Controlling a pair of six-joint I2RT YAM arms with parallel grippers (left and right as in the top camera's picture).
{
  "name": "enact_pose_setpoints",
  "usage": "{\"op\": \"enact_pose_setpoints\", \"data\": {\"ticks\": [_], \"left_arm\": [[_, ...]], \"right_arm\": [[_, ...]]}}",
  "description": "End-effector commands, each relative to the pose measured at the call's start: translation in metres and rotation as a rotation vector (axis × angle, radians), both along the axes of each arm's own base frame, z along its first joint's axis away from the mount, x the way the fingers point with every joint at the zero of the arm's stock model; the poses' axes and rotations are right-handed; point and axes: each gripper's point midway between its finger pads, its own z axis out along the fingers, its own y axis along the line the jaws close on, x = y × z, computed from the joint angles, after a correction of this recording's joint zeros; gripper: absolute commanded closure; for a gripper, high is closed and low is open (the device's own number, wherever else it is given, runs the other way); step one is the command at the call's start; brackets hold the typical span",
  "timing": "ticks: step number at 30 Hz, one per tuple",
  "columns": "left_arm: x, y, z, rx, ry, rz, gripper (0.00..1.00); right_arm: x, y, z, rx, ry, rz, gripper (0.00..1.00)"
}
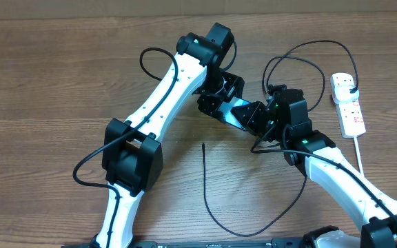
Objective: Plug charger to phone and switch on socket
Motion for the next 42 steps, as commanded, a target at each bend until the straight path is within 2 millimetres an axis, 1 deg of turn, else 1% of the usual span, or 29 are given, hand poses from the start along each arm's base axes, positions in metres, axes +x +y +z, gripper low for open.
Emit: {"op": "enact_pose_setpoints", "data": {"ticks": [1,6,26,27,28,37,40,42], "left_arm": [[-0.0027,-0.0129,0.0111,-0.038,0.0,0.001,0.96],[-0.0035,-0.0137,0.0112,-0.039,0.0,-0.002,0.96],[-0.0033,-0.0135,0.0112,-0.039,0.0,-0.001,0.96],[-0.0033,-0.0134,0.0111,-0.038,0.0,-0.001,0.96],[-0.0031,-0.0131,0.0109,-0.037,-0.001,-0.001,0.96],[-0.0031,-0.0131,0.0109,-0.036,-0.001,-0.001,0.96],[-0.0031,-0.0131,0.0109,-0.036,-0.001,-0.001,0.93],[-0.0032,-0.013,0.0109,-0.036,-0.001,-0.001,0.86]], "right_arm": [[0.0059,0.0008,0.0066,-0.008,-0.023,-0.007,0.86],[0.0059,0.0008,0.0066,-0.008,-0.023,-0.007,0.88],[0.0058,0.0007,0.0064,-0.01,-0.024,-0.005,0.92],[0.0057,0.0007,0.0063,-0.011,-0.023,-0.005,0.96],[0.0057,0.0007,0.0063,-0.011,-0.024,-0.005,0.96],[0.0052,0.0006,0.0056,-0.012,-0.02,-0.005,0.96],[0.0052,0.0006,0.0056,-0.012,-0.02,-0.005,0.96],[0.0048,0.0004,0.0051,-0.013,-0.017,-0.005,0.96]]}}
